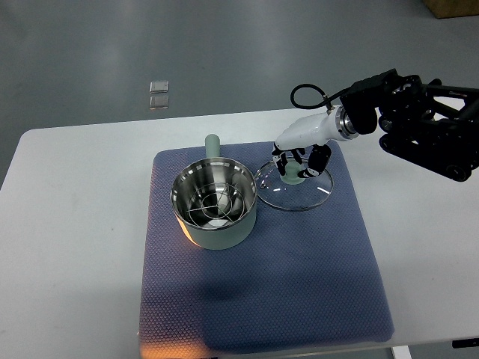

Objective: Open lid and place right of pot

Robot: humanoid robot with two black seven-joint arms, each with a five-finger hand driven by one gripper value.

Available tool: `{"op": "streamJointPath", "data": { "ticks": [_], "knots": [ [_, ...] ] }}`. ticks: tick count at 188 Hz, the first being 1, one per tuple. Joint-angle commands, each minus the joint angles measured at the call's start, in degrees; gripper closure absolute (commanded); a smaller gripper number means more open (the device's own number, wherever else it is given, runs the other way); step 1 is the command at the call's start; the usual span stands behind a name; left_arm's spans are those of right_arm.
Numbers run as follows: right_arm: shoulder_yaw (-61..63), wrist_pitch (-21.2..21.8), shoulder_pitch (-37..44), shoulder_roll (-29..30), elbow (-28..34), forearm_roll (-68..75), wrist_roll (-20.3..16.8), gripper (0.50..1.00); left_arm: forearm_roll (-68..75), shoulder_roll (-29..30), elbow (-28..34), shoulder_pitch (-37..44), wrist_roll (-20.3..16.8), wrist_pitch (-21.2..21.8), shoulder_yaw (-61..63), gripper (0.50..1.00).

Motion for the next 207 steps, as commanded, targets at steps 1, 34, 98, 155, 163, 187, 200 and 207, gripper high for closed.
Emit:
{"op": "streamJointPath", "data": {
  "ticks": [1, 34, 98, 155, 163, 187, 200, 207],
  "knots": [
    [-0.01, -1.24, -1.05, 1.11, -1.3, -0.02, -0.09, 1.0, 0.0, 0.0, 0.03, 0.0, 0.0, 0.0, 0.0, 0.5],
    [-0.1, -2.47, -1.66, 1.9, -2.27, -0.11, -0.09, 0.981, 0.0, 0.0, 0.03, 0.0, 0.0, 0.0, 0.0, 0.5],
    [-0.01, -3.44, -1.93, 1.81, -2.27, 0.07, -0.09, 0.587, 0.0, 0.0, -0.06, 0.0, 0.0, 0.0, 0.0, 0.5],
    [1.75, -3.97, -1.49, -0.56, -3.68, 1.39, -0.09, 0.572, 0.0, 0.0, 0.03, 0.0, 0.0, 0.0, 0.0, 0.5],
    [3.6, -4.5, -1.58, -0.91, -4.91, 1.56, -0.09, 0.572, 0.0, 0.0, 0.03, 0.0, 0.0, 0.0, 0.0, 0.5],
    [8.25, -5.2, -1.75, -0.38, -9.04, 5.25, -0.09, 0.572, 0.0, 0.0, 0.03, 0.0, 0.0, 0.0, 0.0, 0.5],
    [10.54, -8.27, -2.37, 0.06, -13.43, 14.74, -0.44, 0.572, 0.0, 0.0, -0.06, 0.0, 0.0, 0.0, 0.0, 0.5],
    [10.8, -9.86, -2.81, 0.23, -14.4, 18.61, -1.15, 0.572, 0.0, 0.0, 0.03, 0.0, 0.0, 0.0, 0.0, 0.5]
  ]
}}
